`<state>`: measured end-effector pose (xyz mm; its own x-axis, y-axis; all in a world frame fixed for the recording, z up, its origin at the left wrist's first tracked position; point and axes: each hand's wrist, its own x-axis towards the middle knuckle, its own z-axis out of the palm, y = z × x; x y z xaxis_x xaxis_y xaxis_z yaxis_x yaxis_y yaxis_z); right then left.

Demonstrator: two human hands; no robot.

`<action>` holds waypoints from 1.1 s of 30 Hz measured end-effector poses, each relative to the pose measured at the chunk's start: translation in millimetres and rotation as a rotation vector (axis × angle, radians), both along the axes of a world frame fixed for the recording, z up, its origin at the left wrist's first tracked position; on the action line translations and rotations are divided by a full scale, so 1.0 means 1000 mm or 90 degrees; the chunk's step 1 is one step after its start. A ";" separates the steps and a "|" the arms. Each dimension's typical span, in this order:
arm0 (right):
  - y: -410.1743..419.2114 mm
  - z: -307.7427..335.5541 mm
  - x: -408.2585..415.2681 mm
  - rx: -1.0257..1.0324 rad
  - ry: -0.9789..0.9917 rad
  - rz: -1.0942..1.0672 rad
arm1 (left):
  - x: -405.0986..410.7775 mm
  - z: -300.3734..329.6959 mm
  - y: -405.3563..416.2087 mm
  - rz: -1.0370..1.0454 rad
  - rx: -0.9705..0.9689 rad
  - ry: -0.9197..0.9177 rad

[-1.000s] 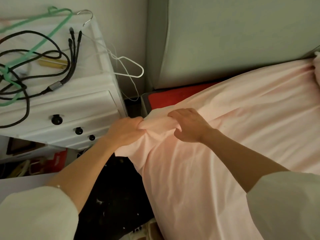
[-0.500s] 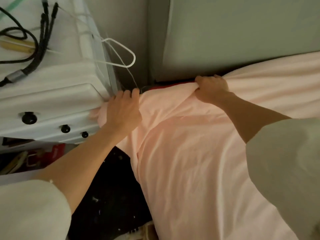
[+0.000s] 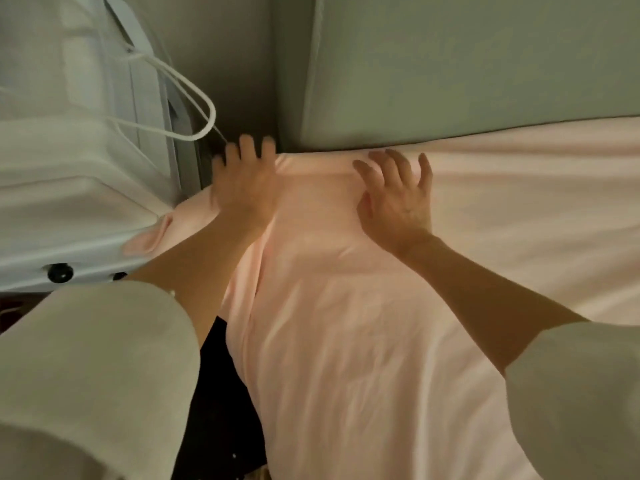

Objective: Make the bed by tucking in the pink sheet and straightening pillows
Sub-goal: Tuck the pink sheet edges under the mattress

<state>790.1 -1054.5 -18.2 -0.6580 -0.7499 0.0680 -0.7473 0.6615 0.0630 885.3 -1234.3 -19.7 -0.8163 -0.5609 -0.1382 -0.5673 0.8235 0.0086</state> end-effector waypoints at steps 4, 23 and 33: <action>0.006 -0.022 -0.007 0.101 -0.176 -0.065 | -0.005 -0.011 0.016 -0.160 -0.080 0.027; -0.005 -0.046 -0.015 0.147 -0.225 -0.100 | 0.023 -0.072 -0.003 0.040 0.378 0.190; 0.001 -0.041 0.058 0.070 -0.211 -0.104 | 0.039 -0.080 0.028 0.360 0.388 0.221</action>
